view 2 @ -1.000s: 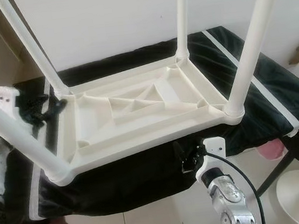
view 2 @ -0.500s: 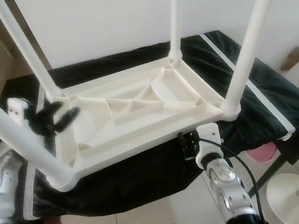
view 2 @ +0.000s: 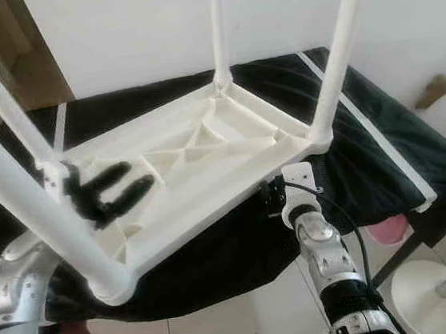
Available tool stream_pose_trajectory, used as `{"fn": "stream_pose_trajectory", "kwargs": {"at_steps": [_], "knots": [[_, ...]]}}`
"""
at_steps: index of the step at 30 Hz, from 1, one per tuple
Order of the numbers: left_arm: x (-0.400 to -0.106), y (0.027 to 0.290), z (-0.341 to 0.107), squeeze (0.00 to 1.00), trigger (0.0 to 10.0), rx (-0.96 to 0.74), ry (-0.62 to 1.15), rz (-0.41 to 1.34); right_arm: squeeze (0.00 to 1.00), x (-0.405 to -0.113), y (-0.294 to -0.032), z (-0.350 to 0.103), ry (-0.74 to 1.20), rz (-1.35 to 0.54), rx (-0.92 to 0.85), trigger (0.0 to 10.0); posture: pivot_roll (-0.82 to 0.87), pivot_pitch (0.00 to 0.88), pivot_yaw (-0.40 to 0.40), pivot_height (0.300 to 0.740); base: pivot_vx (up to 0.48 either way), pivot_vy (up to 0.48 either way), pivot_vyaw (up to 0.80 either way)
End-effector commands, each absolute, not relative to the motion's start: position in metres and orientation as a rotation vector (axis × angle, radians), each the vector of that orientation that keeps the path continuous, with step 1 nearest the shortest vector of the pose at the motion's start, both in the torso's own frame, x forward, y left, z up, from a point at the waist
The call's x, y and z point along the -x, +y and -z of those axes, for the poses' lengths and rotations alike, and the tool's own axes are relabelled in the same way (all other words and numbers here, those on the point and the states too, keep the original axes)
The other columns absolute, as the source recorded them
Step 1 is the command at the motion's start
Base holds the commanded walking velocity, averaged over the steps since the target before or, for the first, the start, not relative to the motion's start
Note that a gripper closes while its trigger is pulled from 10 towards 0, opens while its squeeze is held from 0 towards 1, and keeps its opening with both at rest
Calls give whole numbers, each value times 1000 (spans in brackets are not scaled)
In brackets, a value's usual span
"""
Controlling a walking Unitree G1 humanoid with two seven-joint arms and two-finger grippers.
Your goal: Building children table
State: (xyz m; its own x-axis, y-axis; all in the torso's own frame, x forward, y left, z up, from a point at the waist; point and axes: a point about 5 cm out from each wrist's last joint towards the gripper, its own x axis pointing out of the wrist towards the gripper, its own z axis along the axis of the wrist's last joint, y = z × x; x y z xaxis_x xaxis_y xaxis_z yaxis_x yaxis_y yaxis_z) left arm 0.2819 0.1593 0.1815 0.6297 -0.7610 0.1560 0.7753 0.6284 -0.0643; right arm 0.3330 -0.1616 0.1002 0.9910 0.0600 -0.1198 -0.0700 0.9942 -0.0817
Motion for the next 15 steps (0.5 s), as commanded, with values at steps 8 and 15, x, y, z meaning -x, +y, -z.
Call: {"fn": "stream_pose_trajectory", "kwargs": {"at_steps": [8,15], "knots": [[-266,96,-183,0,10000,251,-112,981,0,-359,-171,-114,107,-19,118,10000,66,0,17,740,0,0,0],[-260,64,-188,0,10000,300,-114,1038,0,-368,-175,-120,115,-28,137,10000,51,0,40,740,0,0,0]]}}
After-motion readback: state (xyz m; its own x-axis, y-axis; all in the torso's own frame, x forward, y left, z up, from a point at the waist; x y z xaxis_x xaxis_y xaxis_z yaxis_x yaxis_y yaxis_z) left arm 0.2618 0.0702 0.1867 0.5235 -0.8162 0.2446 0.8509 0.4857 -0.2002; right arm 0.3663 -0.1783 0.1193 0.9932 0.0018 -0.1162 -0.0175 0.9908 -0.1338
